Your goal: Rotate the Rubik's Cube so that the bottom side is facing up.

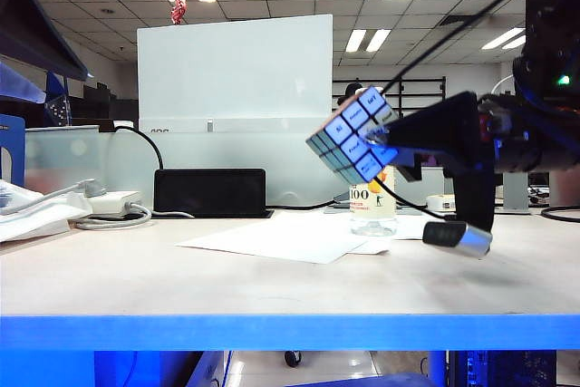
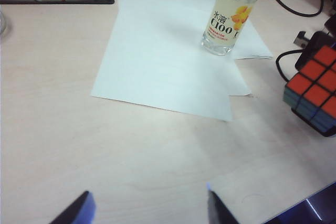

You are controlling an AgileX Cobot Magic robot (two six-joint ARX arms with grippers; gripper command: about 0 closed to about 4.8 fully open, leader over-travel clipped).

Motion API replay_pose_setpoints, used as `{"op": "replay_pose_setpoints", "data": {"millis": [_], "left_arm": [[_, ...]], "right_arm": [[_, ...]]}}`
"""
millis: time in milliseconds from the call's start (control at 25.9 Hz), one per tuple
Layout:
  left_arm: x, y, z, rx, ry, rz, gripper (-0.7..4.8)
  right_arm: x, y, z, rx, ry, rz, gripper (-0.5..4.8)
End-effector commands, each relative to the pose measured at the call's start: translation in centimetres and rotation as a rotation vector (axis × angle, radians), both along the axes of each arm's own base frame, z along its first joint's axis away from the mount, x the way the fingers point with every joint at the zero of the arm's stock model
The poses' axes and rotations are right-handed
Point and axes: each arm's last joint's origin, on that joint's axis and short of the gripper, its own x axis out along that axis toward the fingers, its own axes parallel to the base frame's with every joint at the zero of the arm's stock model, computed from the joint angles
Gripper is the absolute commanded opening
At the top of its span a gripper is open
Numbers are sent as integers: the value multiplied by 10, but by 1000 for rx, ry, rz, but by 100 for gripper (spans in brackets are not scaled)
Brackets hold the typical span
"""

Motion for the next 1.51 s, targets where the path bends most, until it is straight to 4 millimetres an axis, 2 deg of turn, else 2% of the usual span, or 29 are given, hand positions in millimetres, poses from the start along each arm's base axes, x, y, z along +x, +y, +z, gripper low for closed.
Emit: {"op": "replay_pose_setpoints", "data": {"millis": [39, 425, 772, 927, 1120, 1506], "left_arm": [[0, 0, 3, -6, -15, 0, 287], [0, 0, 3, -6, -16, 0, 287], [0, 0, 3, -6, -15, 0, 287], [0, 0, 3, -6, -16, 0, 286], [0, 0, 3, -6, -16, 0, 287], [0, 0, 3, -6, -15, 1, 287]], "right_arm": [[2, 0, -5, 23, 2, 6, 252], [5, -2, -37, 13, 71, -3, 252], [6, -8, -38, 2, 82, -20, 252], [6, -8, -40, -75, 70, -40, 252], [6, -8, -40, -83, 80, -42, 252], [2, -8, -38, -3, 140, -20, 252]]}}
